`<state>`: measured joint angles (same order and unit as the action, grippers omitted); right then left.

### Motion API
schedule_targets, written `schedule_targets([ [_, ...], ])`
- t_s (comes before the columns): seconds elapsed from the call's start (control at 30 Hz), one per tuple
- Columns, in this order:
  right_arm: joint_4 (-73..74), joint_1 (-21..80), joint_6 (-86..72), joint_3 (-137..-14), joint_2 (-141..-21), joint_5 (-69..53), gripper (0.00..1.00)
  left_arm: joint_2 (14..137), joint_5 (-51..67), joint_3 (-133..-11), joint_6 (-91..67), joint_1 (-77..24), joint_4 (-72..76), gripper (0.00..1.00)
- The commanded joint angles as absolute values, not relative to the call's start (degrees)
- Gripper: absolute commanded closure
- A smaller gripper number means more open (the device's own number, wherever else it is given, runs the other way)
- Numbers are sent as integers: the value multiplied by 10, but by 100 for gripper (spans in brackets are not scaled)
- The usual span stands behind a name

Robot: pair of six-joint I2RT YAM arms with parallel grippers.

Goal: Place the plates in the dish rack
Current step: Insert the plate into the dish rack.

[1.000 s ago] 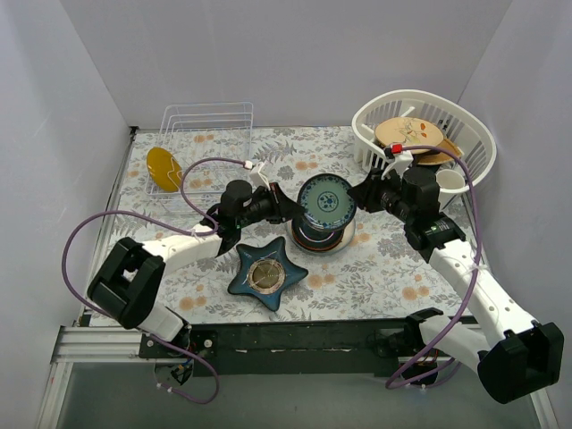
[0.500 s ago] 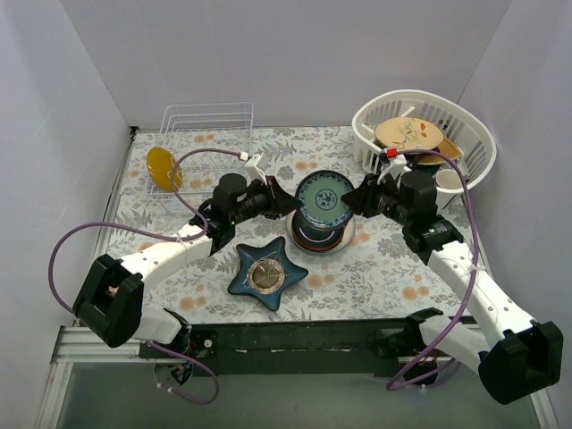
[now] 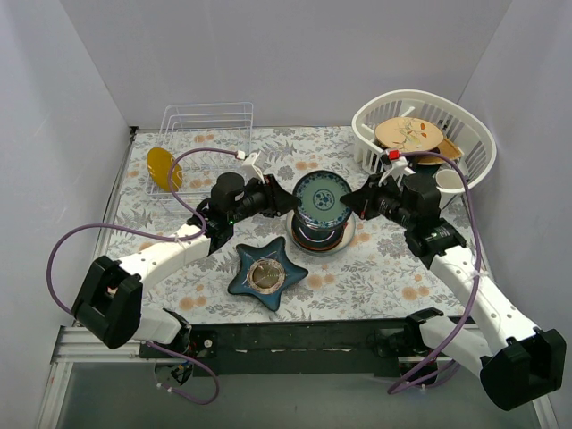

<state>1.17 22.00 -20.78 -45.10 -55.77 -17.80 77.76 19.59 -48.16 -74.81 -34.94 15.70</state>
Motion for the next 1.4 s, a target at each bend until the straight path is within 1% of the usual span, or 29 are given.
schedule_targets([
  [0.0, 11, 228, -194, -450, -541, -205, 99, 766, 200, -492, -761, -352, 203, 70],
  [0.03, 14, 228, -193, -452, -536, -198, 99, 768, 203, -495, -762, -352, 204, 65],
  [0.07, 21, 227, -189, -453, -534, -195, 99, 772, 203, -498, -763, -352, 203, 56],
  [0.1, 25, 227, -186, -453, -532, -192, 99, 773, 204, -502, -763, -352, 200, 53],
  [0.17, 35, 228, -179, -456, -526, -181, 99, 772, 205, -512, -763, -352, 196, 50],
  [0.2, 39, 228, -178, -456, -526, -178, 99, 771, 203, -516, -762, -352, 189, 44],
  [0.23, 41, 228, -175, -461, -523, -173, 99, 770, 203, -520, -761, -352, 185, 41],
  [0.3, 47, 228, -172, -463, -522, -167, 99, 765, 203, -529, -761, -352, 178, 38],
  [0.4, 54, 228, -170, -468, -519, -150, 99, 753, 201, -540, -762, -352, 159, 36],
  [0.5, 70, 228, -164, -481, -519, -129, 99, 739, 191, -555, -764, -352, 132, 30],
  [0.53, 77, 228, -155, -484, -520, -115, 99, 727, 187, -562, -767, -352, 123, 25],
  [0.63, 101, 228, -129, -501, -528, -82, 99, 722, 165, -608, -769, -351, 66, 21],
  [0.67, 108, 228, -123, -507, -531, -75, 99, 729, 158, -626, -771, -351, 17, 17],
  [0.77, 117, 229, -99, -526, -543, -47, 99, 776, 156, -732, -769, -350, -93, 16],
  [0.83, 120, 234, -92, -547, -552, -29, 99, 792, 157, -785, -773, -350, -119, 16],
  [0.9, 127, 249, -82, -563, -561, -12, 99, 805, 159, -808, -777, -350, -141, 15],
  [0.93, 129, 257, -79, -577, -562, 18, 99, 807, 158, -831, -779, -350, -145, 15],
  [1.07, 141, 306, -55, -630, -584, 84, 99, 822, 159, -873, -773, -350, -182, 14],
  [1.2, 150, 377, -22, -683, -624, 157, 99, 829, 153, -889, -770, -350, -207, 14],
  [1.37, 149, 461, 39, -723, -661, 283, 99, 831, 150, -898, -771, -346, -238, 14],
])
